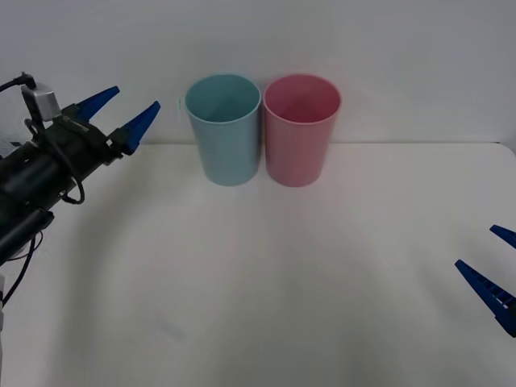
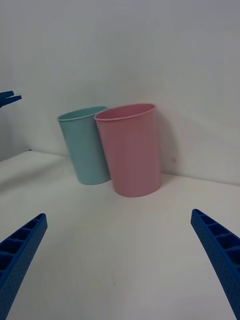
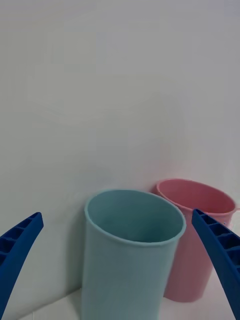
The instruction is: Grasp the object on the table and drop it into the matching bin: aluminum can to the light blue bin, PET bottle to the pink bin.
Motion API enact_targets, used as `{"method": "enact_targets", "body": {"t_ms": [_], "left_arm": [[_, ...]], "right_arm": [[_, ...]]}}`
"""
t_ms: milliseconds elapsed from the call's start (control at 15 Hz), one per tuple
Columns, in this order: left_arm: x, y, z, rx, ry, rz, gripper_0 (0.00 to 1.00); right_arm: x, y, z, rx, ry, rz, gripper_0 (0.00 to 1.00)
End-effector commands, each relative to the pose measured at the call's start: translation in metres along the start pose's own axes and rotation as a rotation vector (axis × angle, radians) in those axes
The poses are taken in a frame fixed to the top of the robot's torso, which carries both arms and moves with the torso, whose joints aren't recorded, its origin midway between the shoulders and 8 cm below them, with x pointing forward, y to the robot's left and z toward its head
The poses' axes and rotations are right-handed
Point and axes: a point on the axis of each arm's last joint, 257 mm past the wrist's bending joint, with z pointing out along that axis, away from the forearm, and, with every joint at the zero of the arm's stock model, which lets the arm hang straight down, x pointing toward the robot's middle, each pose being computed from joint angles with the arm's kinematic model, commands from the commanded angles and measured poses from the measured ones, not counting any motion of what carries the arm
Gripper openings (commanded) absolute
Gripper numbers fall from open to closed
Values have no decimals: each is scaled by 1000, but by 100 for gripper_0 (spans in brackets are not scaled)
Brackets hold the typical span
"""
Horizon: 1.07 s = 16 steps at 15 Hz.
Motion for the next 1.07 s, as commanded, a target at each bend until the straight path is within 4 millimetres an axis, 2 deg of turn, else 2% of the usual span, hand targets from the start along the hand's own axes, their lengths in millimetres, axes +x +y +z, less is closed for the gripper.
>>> {"method": "enact_targets", "body": {"t_ms": [67, 400, 667, 867, 1067], "left_arm": [[0, 8, -36, -9, 13, 16, 100], [4, 29, -119, -16, 87, 126, 100], [17, 29, -182, -3, 170, 160, 100], [25, 25, -211, -1, 210, 155, 100], [34, 21, -233, -4, 246, 154, 100]], "right_arm": [[0, 0, 0, 0, 0, 0, 100], [0, 0, 0, 0, 0, 0, 100], [0, 0, 0, 0, 0, 0, 100], [0, 0, 0, 0, 0, 0, 100], [0, 0, 0, 0, 0, 0, 100]]}}
